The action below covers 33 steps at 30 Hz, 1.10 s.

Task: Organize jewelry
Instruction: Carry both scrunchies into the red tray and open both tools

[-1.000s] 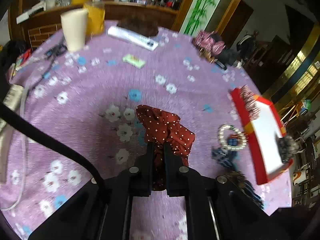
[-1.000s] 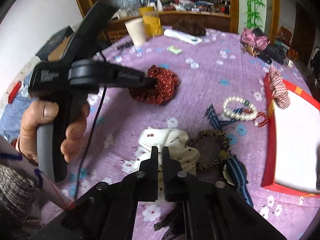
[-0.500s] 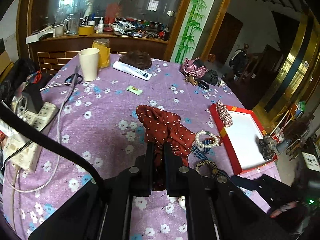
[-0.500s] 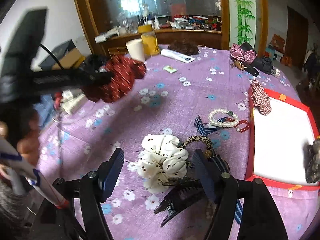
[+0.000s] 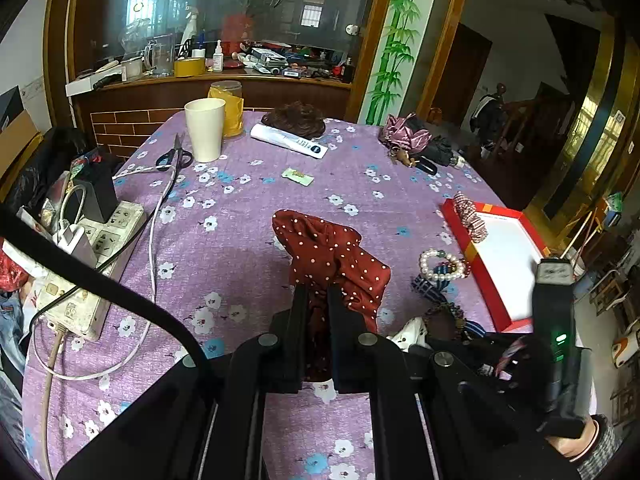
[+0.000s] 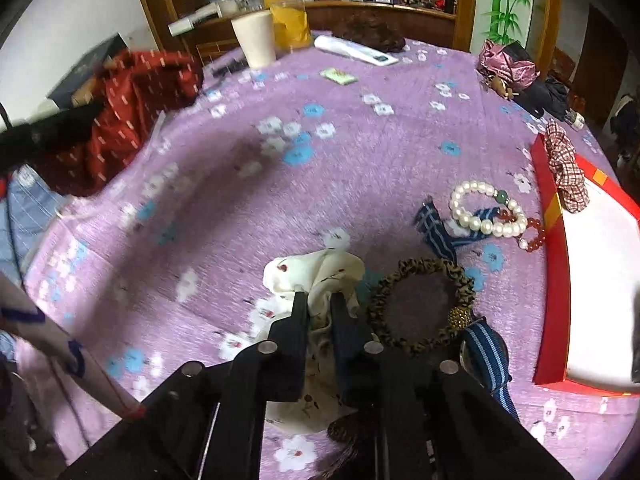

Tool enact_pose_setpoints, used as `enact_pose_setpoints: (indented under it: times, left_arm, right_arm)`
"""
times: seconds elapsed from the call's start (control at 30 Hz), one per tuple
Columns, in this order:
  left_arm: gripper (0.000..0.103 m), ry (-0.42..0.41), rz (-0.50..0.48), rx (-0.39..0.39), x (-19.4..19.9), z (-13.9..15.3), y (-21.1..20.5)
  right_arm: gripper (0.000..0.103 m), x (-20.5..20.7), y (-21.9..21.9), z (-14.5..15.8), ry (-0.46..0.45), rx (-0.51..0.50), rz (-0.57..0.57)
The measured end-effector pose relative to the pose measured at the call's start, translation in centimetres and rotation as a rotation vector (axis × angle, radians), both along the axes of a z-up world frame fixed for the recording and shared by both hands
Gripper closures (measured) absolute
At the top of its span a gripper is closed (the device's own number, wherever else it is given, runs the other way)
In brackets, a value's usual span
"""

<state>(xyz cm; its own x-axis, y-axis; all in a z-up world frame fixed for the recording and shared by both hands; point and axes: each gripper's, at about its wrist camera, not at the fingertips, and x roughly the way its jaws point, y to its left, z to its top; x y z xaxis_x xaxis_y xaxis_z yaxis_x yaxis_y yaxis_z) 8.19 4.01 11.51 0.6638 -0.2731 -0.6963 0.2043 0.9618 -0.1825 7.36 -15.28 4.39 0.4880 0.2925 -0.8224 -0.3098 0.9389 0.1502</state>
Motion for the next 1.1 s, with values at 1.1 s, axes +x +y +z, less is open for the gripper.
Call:
enact_pose_setpoints:
  times: [1.1]
  left_arm:
    - [0.094, 0.123, -0.418, 0.066, 3.6, -2.4, -29.6]
  right_arm:
    - [0.094, 4.7, -33.0, 5.8, -0.132, 0.111, -0.575]
